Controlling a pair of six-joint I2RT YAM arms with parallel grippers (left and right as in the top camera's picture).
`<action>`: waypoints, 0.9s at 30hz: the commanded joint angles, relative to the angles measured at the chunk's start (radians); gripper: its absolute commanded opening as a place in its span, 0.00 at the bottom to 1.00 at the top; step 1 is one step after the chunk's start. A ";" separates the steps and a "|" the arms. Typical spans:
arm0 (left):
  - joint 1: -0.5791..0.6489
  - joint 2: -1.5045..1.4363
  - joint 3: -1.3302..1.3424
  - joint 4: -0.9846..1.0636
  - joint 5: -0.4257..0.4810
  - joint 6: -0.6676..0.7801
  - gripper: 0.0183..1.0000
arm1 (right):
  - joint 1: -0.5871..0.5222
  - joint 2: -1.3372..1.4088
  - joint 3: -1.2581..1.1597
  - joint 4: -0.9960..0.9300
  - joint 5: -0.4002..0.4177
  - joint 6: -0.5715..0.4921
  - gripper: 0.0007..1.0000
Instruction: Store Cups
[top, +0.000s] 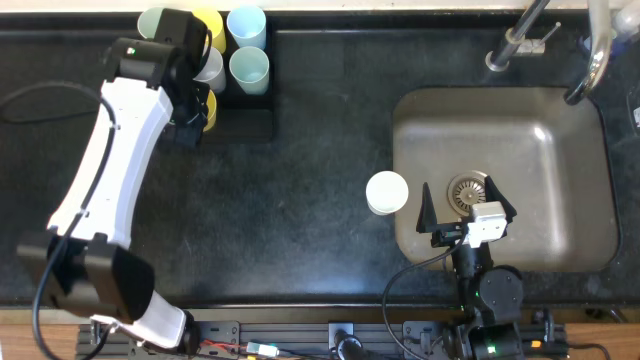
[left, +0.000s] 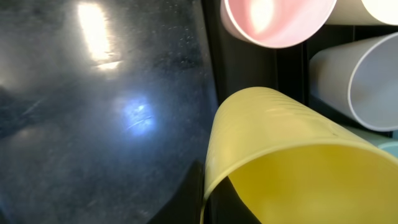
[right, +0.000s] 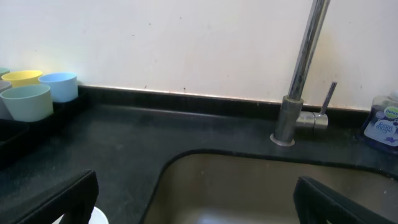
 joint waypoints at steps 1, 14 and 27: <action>0.016 0.047 -0.004 0.033 -0.009 -0.025 0.02 | -0.007 -0.009 -0.013 0.005 0.003 -0.003 1.00; 0.021 0.134 -0.005 0.069 -0.023 -0.026 0.02 | -0.007 -0.009 -0.013 0.005 0.003 -0.003 1.00; 0.034 0.192 -0.005 0.116 -0.031 -0.025 0.02 | -0.007 -0.009 -0.013 0.005 0.003 -0.003 1.00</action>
